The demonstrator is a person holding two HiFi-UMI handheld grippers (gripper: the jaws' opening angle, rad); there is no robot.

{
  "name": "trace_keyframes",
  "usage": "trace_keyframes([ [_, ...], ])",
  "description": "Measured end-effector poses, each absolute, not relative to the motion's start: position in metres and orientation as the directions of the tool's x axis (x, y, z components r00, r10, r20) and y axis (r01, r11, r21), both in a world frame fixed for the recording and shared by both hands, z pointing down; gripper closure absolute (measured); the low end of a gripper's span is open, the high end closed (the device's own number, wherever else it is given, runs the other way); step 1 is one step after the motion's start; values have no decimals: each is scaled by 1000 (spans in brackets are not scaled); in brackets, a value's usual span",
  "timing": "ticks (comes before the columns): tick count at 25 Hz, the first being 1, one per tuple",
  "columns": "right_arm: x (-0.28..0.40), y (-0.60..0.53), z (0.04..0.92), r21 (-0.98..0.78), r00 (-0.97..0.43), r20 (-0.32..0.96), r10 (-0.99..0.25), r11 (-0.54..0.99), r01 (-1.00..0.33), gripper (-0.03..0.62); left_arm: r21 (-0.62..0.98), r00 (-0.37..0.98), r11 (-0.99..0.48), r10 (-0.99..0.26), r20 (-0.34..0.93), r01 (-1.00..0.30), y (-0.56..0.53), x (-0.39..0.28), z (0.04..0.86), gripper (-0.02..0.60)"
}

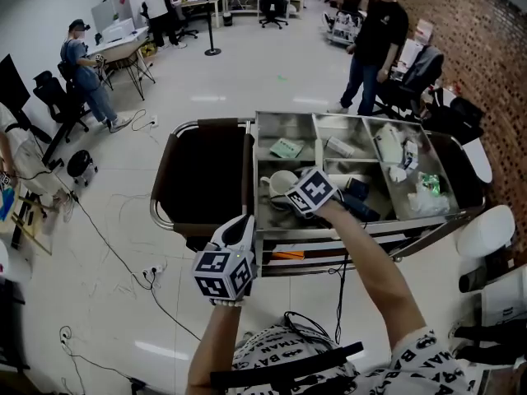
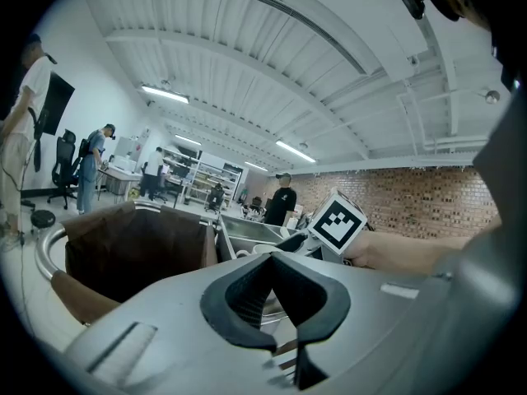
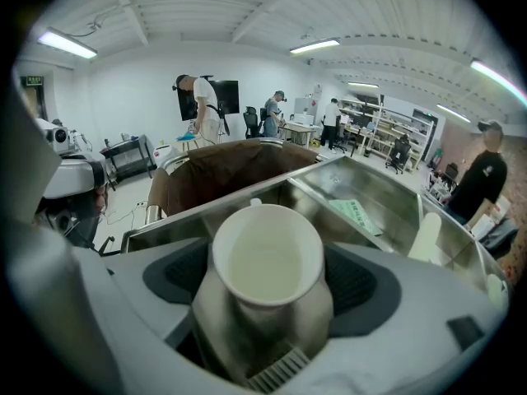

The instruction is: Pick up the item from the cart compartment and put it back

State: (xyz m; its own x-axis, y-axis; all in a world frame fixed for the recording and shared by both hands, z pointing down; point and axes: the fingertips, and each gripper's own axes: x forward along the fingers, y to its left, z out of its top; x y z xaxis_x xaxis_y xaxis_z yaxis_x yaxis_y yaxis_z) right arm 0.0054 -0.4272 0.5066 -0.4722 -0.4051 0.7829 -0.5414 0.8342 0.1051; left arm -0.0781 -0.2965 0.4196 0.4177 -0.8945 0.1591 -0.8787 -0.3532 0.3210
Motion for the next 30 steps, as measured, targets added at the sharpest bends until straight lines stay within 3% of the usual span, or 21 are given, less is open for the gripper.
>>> trace_keyframes([
  [1,5,-427,505,116,-472,779,-413,834,-539,120,322,418,-353,-894,160,-878,-296,-78,420,581],
  [6,5,-421,471,123,-528,718,-454,828,-546,121,321,420,-356,-894,158,-878,-293,-80,421,581],
  [10,5,-405,421,87,-635,599,-488,828,-555,126,315,429,-367,-890,154,-875,-290,-78,420,581],
  [13,15,-385,380,52,-705,451,-547,805,-591,296,315,437,-375,-886,155,-872,-286,-74,424,581],
  [14,21,-378,368,45,-716,394,-576,790,-611,418,315,439,-377,-885,156,-871,-284,-73,426,581],
  [16,34,-363,349,34,-719,282,-636,755,-655,578,314,445,-382,-882,157,-869,-281,-71,429,581],
  [17,41,-355,343,23,-716,235,-657,740,-672,594,312,448,-386,-880,156,-868,-279,-71,431,581],
  [22,62,-314,342,-44,-698,119,-706,699,-714,594,308,457,-397,-876,154,-864,-267,-68,440,581],
  [26,74,-280,364,-28,-657,115,-745,658,-752,594,316,473,-410,-867,155,-856,-252,-60,449,581],
  [30,82,-254,397,-126,-643,141,-752,631,-766,594,332,495,-427,-855,155,-841,-235,-48,457,581],
])
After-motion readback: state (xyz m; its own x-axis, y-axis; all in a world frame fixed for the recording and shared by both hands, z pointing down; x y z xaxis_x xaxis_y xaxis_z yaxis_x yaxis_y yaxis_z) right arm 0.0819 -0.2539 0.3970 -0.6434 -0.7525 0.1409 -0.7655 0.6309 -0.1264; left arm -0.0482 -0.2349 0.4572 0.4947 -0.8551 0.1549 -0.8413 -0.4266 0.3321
